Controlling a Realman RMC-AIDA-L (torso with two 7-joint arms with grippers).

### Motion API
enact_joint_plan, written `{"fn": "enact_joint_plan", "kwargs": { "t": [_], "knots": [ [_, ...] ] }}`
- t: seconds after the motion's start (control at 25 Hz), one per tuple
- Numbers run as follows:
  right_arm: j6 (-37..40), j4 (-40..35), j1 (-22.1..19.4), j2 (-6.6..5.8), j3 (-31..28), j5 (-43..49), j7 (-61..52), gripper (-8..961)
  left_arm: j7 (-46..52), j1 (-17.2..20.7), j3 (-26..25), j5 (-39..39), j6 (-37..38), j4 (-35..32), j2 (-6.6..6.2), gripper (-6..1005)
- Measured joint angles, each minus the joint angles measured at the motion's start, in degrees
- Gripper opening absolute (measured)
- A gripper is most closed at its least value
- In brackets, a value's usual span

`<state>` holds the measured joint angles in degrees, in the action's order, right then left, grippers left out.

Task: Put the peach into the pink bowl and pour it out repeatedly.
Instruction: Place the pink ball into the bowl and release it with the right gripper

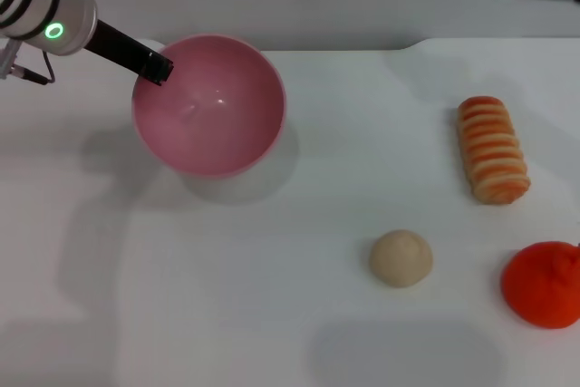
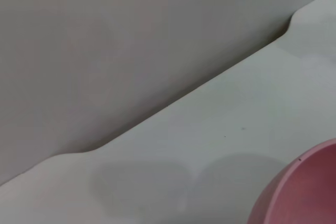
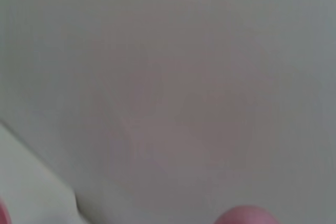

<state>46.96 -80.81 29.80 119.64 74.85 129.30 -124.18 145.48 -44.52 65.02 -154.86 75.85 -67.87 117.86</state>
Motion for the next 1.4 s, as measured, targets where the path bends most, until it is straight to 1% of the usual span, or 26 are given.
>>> {"fn": "enact_joint_plan", "kwargs": {
  "t": [0.12, 0.28, 0.4, 0.6, 0.88, 1.2, 1.4],
  "knots": [
    [2.1, -4.4, 0.1, -0.12, 1.7, -3.5, 1.8, 43, 0.2, -0.2, 0.3, 0.0, 0.0, 0.0, 0.04, 46],
    [3.7, -6.9, 1.3, -0.22, 6.9, -5.5, 3.1, 45, 0.3, -0.8, 0.4, 0.2, 0.0, 0.5, 0.11, 46],
    [3.7, -5.9, 2.7, -0.26, 11.5, -5.6, 3.1, 46, 0.4, -0.9, 0.4, 0.2, -0.1, 0.6, 0.14, 46],
    [1.6, -1.9, 4.6, -0.51, 16.8, -7.7, 3.6, 47, 0.4, -1.2, 0.4, 0.8, 0.0, 0.4, 0.27, 47],
    [1.3, 0.7, 6.5, -0.58, 20.1, -8.0, 4.0, 49, 0.4, -1.3, 1.1, 1.6, -0.1, 0.4, 0.20, 47],
    [-1.2, 1.5, 6.1, -0.57, 21.0, -8.0, 4.2, 52, 0.4, -1.2, 1.1, 1.6, -0.1, 0.5, 0.11, 47],
    [-1.2, 1.4, 5.7, -0.55, 20.6, -8.0, 4.0, 269, 0.4, -1.1, 1.1, 1.6, 0.0, 0.5, 0.08, 47]
  ]
}}
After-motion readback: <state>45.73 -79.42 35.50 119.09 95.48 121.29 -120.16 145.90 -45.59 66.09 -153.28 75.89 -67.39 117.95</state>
